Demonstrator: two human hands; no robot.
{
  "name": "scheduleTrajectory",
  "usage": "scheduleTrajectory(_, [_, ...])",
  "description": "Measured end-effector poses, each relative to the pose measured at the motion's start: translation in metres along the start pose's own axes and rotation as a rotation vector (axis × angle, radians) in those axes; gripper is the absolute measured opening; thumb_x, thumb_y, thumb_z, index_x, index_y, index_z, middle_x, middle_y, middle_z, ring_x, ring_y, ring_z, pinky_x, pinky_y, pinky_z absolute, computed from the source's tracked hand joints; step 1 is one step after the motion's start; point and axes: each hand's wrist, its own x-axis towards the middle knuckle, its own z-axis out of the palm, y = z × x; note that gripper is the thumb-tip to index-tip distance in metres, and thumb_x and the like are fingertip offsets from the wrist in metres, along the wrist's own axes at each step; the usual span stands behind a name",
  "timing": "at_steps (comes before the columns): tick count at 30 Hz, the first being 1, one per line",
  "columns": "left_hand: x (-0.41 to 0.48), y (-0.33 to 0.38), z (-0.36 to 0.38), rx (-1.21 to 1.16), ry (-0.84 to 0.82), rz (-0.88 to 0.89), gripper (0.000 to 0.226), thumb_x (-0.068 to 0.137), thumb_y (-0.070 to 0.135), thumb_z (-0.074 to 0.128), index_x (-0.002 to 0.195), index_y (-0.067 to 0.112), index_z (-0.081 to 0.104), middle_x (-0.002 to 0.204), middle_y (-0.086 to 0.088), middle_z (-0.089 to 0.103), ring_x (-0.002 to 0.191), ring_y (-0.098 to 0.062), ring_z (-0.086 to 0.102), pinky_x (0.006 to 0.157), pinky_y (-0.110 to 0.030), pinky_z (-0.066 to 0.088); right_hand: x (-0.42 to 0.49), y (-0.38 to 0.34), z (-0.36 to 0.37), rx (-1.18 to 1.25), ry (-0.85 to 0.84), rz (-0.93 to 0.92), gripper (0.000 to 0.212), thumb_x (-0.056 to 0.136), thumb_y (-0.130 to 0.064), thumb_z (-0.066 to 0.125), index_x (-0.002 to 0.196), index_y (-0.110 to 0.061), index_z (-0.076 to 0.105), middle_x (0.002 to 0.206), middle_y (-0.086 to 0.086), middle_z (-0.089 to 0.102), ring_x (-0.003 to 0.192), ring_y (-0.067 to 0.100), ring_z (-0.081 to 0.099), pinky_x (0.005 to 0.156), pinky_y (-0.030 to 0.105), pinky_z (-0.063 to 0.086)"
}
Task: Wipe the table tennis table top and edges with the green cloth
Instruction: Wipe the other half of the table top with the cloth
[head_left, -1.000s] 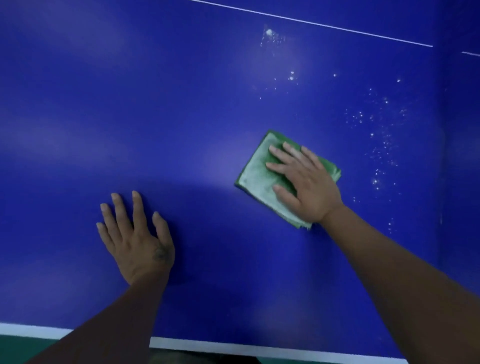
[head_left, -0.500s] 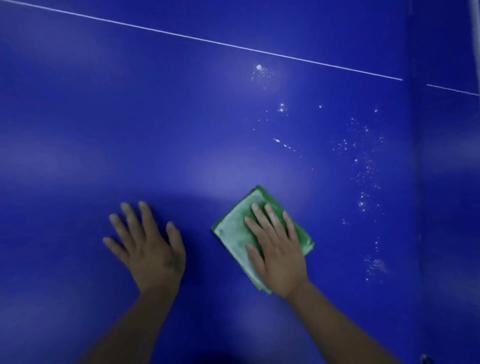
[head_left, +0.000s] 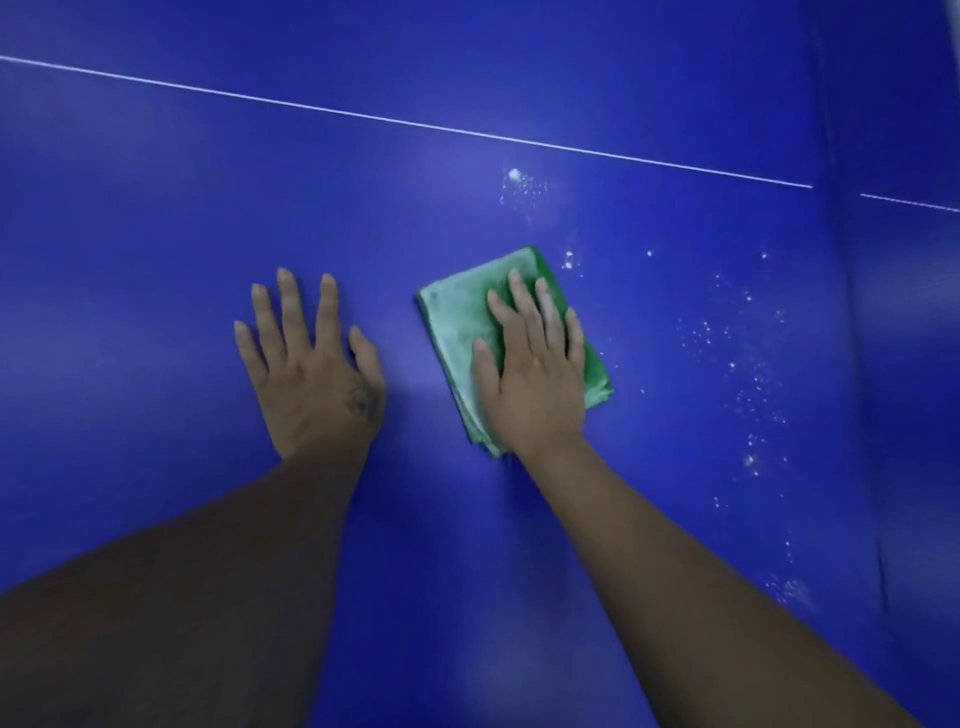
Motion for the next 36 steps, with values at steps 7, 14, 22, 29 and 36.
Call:
scheduleTrajectory(7, [0.001,0.001,0.0,-0.023,0.006,0.001,0.06,0.11,0.037,0.042,0.168,0.022,0.039,0.179,-0.009,0.022,0.167,-0.033,0.014,0.135,-0.056,0.008,-0.027,-0.007,0.0,-0.149,0.0,0.014,0.069,0.11,-0.059,0.041,0.169,-0.024,0.038,0.18,0.002,0.025,0.165,0.024,0.027,0.123,0.047,0.033])
scheduleTrajectory(14, [0.004,0.003,0.0,-0.006,0.04,0.012,0.06,0.108,0.034,0.042,0.165,0.019,0.044,0.177,-0.013,0.029,0.165,-0.037,0.021,0.133,-0.06,0.014,0.011,-0.011,0.006,-0.251,-0.075,-0.239,0.073,0.112,-0.055,0.037,0.171,-0.012,0.03,0.181,0.009,0.016,0.169,0.028,0.011,0.134,0.062,0.01])
scheduleTrajectory(22, [0.004,0.002,0.006,-0.016,0.088,0.031,0.06,0.106,0.033,0.043,0.164,0.017,0.046,0.176,-0.014,0.031,0.165,-0.037,0.023,0.133,-0.06,0.016,0.15,-0.09,0.039,-0.184,-0.065,-0.119,0.075,0.113,-0.05,0.024,0.174,-0.01,0.008,0.183,0.006,0.001,0.169,0.02,-0.001,0.136,0.046,-0.005])
scheduleTrajectory(29, [0.004,0.004,0.003,-0.031,0.06,0.01,0.058,0.107,0.032,0.045,0.163,0.016,0.048,0.175,-0.015,0.032,0.165,-0.037,0.022,0.133,-0.061,0.014,0.162,0.005,0.008,-0.147,-0.024,-0.015,0.073,0.112,-0.05,0.033,0.173,-0.013,0.019,0.182,0.003,0.014,0.169,0.022,0.01,0.136,0.041,-0.002])
scheduleTrajectory(36, [0.004,0.005,0.004,-0.037,0.074,-0.001,0.057,0.108,0.033,0.044,0.163,0.017,0.048,0.175,-0.014,0.031,0.165,-0.035,0.021,0.133,-0.06,0.015,0.136,0.093,-0.018,-0.14,0.031,0.307,0.072,0.112,-0.047,0.028,0.173,-0.011,0.02,0.182,0.004,0.013,0.169,0.025,0.009,0.137,0.05,0.003])
